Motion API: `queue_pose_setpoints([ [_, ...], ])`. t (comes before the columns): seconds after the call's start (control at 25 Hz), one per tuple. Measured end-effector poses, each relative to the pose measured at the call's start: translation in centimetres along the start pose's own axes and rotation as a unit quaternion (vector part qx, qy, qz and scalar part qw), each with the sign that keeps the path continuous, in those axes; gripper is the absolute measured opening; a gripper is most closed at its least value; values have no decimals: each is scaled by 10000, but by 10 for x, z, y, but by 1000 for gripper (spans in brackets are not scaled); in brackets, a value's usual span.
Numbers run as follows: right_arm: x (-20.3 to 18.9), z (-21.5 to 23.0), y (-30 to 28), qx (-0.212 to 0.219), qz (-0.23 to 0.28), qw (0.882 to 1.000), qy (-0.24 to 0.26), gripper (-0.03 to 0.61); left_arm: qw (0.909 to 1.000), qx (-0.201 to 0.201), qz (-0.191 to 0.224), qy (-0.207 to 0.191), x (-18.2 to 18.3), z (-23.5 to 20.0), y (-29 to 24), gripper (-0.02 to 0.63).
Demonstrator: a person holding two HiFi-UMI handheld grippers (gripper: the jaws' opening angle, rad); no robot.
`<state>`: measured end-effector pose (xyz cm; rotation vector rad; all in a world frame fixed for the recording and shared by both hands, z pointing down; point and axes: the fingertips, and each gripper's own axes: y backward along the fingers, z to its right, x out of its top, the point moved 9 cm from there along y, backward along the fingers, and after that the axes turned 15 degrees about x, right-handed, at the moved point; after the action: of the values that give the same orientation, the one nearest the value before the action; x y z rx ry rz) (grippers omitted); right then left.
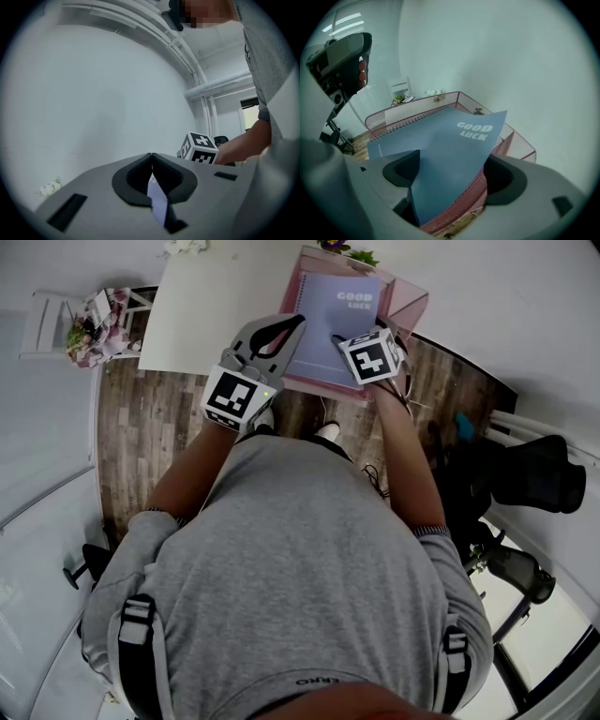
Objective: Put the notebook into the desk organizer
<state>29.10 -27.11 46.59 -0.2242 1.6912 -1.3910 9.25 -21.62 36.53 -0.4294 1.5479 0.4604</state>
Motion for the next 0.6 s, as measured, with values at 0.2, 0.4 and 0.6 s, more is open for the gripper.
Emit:
queue_pose_setpoints([
  [0.2, 3, 0, 4, -251, -26, 9995, 193, 469, 10000, -13, -9, -13, 0, 4, 1, 20],
  [0.4, 3, 2, 12, -260, 116, 9994, 199, 474, 10000, -11, -9, -19, 0, 4, 0, 20],
  [0.6, -3, 5, 39, -159, 619, 9979, 49, 474, 10000, -26, 2, -20, 1, 6, 0, 20],
])
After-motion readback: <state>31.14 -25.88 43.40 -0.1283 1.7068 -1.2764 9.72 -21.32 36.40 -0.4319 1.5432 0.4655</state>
